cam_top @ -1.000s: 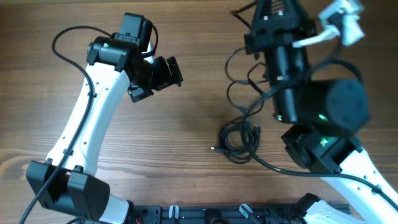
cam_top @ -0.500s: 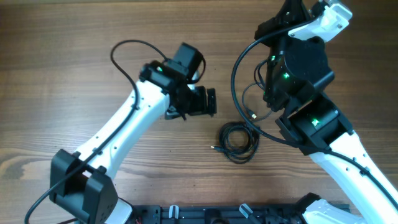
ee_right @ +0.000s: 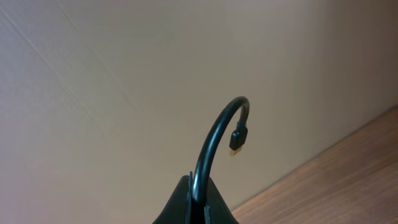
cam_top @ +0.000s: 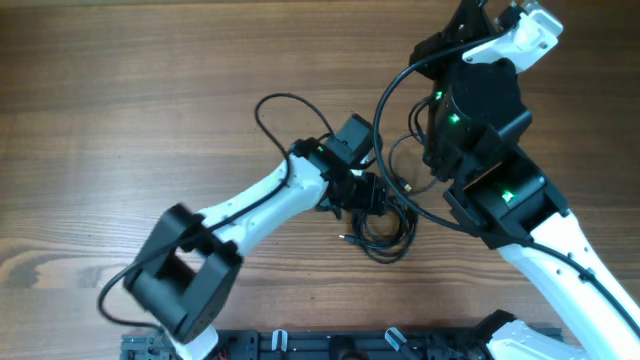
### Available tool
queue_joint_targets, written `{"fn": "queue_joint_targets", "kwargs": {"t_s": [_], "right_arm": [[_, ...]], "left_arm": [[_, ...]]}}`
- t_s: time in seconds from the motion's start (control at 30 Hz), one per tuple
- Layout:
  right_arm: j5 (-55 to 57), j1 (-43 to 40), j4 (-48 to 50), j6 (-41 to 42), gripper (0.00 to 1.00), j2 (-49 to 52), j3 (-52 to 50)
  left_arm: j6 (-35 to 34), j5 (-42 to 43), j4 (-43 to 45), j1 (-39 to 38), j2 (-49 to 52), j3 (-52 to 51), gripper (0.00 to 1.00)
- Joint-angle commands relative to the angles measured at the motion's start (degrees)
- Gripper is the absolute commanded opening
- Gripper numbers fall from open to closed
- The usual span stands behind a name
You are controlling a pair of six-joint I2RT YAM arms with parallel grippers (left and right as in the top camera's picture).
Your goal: Untangle cables
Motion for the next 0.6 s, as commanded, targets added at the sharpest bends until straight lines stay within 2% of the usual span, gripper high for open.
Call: {"fn": "queue_joint_targets", "kwargs": {"t_s": [0.0,0.1,0.2,0.33,0.43,0.53,0.57], "right_arm": [[1.11,-0.31,-0.04,0.50,0.04,0.11,0.44],[0.94,-0.28,-0.90,1.40,0.04,0.11,0.44],[0.94,-0.28,-3.65,5.07,0.04,0.11,0.44],[0.96,-0.31,-4.00,5.20,0.04,0.11,0.42],[0.92,-0.28,-4.70,5.25,0.04,0.11,0.42],[0.92,-0.28,-5.35,5.22,0.04,0.11,0.42],[0.92,-0.28,-5.70,5.25,0.04,0.11,0.42]], "left_arm": [[1.62,0.39,1.44,-1.40,2.05,-0.87,0.77],[1.77,-3.74,3.10,-2.36,2.38,-0.87,0.69],[0.17,-3.85,3.56,-2.45,3.72,-0.87,0.57],[0.04,-3.45,3.80,-2.71,4.83,-0.87,0.55],[0.04,-3.45,5.33,-2.69,5.16,-0.87,0.43],[0.07,-3.41,5.33,-2.69,6.25,-0.87,0.43],[0.07,-3.43,5.07,-2.69,6.88,-0.87,0.40]]}}
